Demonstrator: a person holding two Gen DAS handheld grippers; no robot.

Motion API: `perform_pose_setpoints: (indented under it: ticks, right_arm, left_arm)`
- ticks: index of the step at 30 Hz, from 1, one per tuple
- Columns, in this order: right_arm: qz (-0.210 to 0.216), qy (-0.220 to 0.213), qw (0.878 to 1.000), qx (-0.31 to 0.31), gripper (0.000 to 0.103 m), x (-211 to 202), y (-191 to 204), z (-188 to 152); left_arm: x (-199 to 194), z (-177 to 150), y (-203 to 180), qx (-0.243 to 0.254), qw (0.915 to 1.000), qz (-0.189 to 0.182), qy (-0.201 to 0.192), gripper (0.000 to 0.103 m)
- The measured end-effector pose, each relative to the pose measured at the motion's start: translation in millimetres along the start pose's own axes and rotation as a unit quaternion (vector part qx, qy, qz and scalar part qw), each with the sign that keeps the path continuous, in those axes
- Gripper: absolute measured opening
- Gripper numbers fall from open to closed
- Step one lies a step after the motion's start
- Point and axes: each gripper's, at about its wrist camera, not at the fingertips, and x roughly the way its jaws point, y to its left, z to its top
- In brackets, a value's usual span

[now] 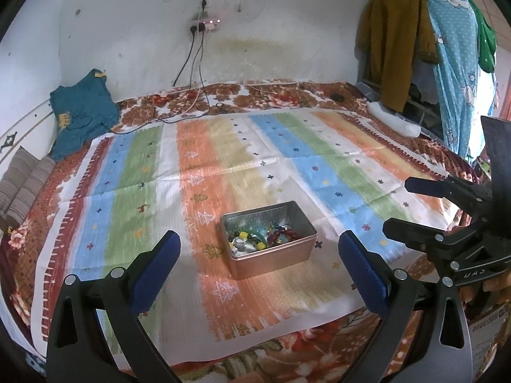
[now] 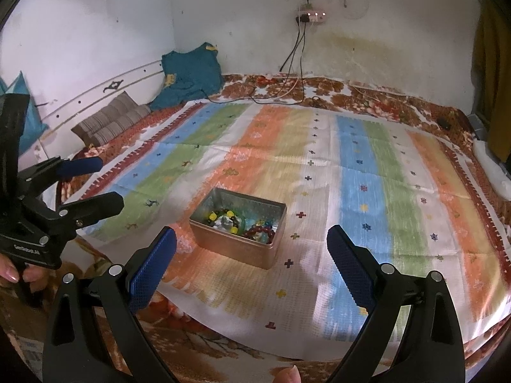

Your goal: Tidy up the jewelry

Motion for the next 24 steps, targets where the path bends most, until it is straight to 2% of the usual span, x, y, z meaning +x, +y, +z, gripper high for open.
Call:
perform_pose_setpoints:
  ticks: [11, 18, 24]
  right_arm:
    - [-0.006, -0.006, 1.0, -0.006, 0.096, -5.3, 5.1, -1.2]
    - [-0.008, -0.008, 1.0, -0.006, 0.096, -5.6, 4.9, 0.0]
    - [-0.009, -0.008, 1.0, -0.007, 0.096, -5.5, 4.0, 1.7]
  left_arm:
    - [-0.6, -0.1, -1.2, 0.001, 1.0, 0.004, -0.001, 0.097]
    - [1.3, -1.9, -0.1, -0.008, 0.9997, -0.019, 0.011, 0.097]
    - [-0.4, -2.8, -3.3, -0.004, 0.9999, -0.011, 0.004, 0.097]
